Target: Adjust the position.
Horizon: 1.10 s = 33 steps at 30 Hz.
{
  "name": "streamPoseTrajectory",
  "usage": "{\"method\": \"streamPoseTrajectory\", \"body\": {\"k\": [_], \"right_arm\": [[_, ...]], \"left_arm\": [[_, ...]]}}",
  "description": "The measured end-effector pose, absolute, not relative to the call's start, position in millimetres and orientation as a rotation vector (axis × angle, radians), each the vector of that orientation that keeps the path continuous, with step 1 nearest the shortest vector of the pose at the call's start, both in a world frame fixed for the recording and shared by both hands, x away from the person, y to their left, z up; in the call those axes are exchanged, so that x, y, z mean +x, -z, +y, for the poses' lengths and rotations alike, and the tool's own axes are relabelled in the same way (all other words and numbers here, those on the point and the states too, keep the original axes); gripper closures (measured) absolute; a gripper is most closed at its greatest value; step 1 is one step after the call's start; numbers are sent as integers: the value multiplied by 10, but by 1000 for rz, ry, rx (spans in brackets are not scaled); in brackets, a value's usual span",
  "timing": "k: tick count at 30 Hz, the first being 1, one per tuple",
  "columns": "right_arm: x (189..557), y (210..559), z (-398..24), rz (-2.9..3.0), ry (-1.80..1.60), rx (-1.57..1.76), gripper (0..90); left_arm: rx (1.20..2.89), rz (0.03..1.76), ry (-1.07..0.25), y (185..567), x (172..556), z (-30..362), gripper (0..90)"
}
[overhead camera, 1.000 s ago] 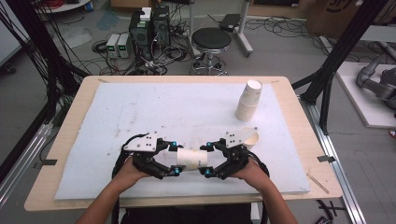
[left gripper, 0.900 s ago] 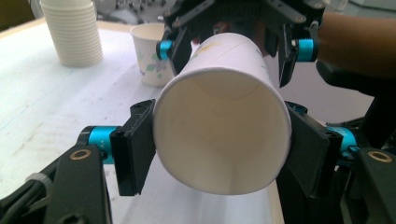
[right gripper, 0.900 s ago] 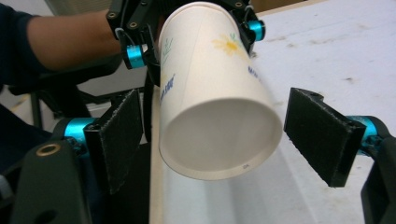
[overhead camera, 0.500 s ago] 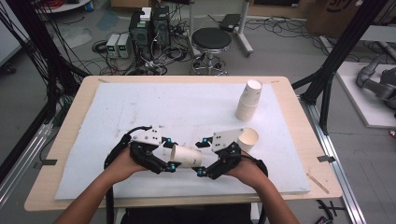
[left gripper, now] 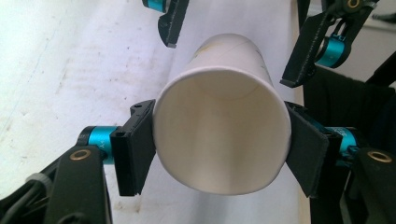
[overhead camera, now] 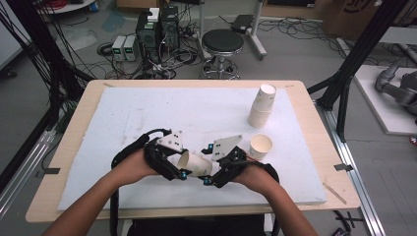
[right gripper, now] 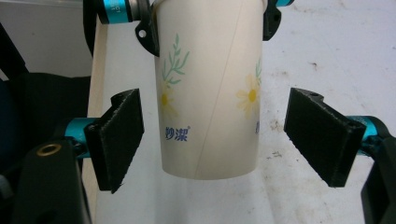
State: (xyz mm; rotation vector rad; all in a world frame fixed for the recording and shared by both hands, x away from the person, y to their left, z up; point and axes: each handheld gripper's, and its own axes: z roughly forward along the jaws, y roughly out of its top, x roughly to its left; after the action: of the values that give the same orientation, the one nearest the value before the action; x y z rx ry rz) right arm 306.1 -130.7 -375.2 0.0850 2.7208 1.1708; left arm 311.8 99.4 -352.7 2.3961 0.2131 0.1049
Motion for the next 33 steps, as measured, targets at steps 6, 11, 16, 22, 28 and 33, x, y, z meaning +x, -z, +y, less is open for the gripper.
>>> {"method": "streamPoseTrajectory", "body": {"k": [6, 11, 16, 22, 28, 33], "right_arm": [[3061, 3771, -1251, 2734, -1096, 55, 206], [3050, 3760, -1184, 2735, -1040, 7, 212], [3060, 3790, -1127, 2750, -995, -1, 245], [3074, 3824, -1087, 2767, -960, 18, 296], [3085, 3843, -1061, 2782, -957, 5, 346], [3092, 3865, -1038, 2795, -946, 31, 355]], "left_arm": [[2459, 206, -106, 3498, 3139, 931, 317], [2483, 197, -110, 3479, 3145, 893, 317], [2495, 201, -113, 3486, 3137, 881, 317], [2491, 206, -113, 3500, 3132, 869, 316], [2484, 208, -121, 3497, 3123, 857, 313], [2475, 220, -137, 3503, 3114, 856, 304]]}}
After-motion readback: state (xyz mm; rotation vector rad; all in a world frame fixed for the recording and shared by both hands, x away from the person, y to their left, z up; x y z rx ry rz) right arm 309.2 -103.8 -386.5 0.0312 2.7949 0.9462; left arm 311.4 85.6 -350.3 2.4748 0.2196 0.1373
